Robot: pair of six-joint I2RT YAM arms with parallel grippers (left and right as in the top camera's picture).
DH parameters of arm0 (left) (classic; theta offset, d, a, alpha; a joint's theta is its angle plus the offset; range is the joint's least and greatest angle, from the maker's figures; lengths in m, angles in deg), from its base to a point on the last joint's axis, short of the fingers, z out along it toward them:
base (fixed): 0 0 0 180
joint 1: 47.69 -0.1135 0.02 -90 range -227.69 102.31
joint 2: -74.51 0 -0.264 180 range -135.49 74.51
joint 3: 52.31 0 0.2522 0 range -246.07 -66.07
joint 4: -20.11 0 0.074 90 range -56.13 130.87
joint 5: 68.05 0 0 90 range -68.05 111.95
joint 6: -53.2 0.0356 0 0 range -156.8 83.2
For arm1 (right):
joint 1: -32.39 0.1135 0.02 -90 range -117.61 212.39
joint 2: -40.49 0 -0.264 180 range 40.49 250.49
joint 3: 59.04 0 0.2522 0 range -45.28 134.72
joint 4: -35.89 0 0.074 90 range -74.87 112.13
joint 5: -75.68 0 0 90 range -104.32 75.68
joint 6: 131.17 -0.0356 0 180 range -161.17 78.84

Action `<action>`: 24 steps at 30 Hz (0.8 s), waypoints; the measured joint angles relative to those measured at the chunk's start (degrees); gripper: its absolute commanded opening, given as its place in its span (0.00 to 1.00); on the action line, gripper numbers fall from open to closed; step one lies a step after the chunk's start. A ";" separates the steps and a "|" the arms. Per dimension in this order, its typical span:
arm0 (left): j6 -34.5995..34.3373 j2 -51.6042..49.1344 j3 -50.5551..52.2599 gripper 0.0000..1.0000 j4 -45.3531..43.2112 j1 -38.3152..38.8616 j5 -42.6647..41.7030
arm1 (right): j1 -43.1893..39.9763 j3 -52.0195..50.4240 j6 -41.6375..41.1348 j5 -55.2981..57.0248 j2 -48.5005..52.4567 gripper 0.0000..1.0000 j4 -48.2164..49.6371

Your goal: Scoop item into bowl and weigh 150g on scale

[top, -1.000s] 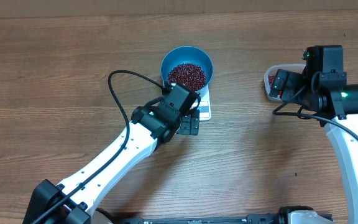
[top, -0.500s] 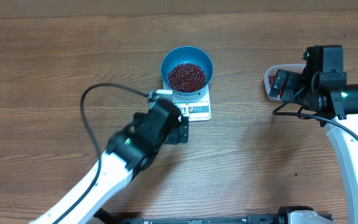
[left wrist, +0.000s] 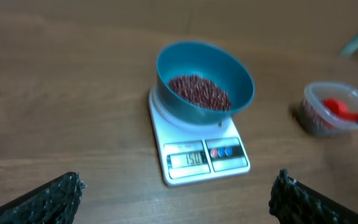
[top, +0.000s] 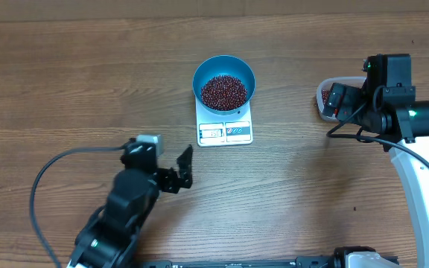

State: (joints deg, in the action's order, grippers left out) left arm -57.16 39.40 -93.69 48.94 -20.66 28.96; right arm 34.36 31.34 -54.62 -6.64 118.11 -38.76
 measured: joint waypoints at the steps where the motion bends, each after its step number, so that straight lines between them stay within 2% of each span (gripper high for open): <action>1: 0.72 1.79 1.36 1.00 -1.40 -1.22 -1.01 | 0.00 0.00 0.00 0.00 0.00 1.00 0.00; 6: 4.00 12.66 11.28 1.00 -10.40 -8.35 -7.19 | 0.00 0.00 0.00 0.00 0.00 1.00 0.02; 14: 6.91 28.70 20.90 0.99 -12.07 -11.85 -11.15 | 0.00 0.00 -0.02 -0.02 0.00 1.00 0.00; 19: 7.30 34.07 24.33 1.00 -13.40 -14.60 -11.67 | 0.00 0.00 0.02 -0.02 0.00 1.00 0.02; 24: 7.30 34.25 26.80 1.00 -12.98 -18.05 -12.41 | 0.00 0.00 0.00 -0.02 0.00 1.00 0.00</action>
State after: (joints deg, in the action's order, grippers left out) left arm -49.86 73.65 -66.89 35.96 -38.72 16.54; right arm 34.36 31.34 -54.62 -6.66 118.11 -38.76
